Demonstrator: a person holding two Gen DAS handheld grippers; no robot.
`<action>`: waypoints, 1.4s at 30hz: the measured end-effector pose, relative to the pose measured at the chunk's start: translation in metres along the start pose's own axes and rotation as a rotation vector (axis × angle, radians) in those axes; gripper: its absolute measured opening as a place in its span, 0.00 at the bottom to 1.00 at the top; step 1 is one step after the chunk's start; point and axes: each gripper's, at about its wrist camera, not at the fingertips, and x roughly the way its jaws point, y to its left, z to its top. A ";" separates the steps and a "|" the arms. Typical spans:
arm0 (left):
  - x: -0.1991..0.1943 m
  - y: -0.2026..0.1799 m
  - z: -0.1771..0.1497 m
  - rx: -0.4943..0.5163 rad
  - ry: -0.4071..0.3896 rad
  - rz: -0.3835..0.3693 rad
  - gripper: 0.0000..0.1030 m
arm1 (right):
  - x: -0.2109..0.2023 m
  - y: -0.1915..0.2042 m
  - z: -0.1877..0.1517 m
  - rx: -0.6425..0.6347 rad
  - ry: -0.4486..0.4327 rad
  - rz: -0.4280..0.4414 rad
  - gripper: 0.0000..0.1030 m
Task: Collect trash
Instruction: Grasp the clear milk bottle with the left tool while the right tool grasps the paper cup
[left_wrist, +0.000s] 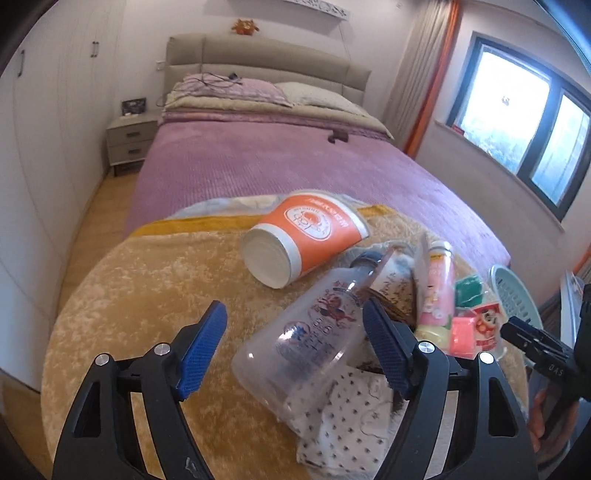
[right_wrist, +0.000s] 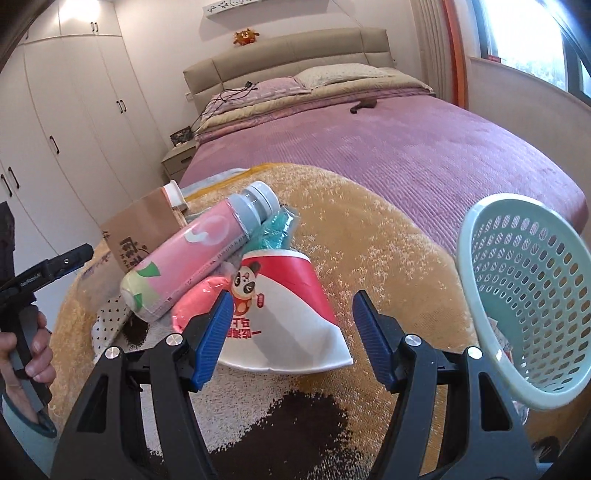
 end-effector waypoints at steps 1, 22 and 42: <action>0.005 0.001 0.000 0.013 0.009 0.002 0.76 | 0.003 -0.001 -0.001 0.006 0.007 0.003 0.63; 0.026 -0.037 -0.012 0.212 0.134 -0.020 0.59 | 0.017 -0.001 -0.004 -0.019 0.078 0.156 0.45; -0.112 -0.029 -0.103 -0.015 -0.016 0.053 0.52 | -0.061 0.046 -0.019 -0.159 -0.067 0.151 0.20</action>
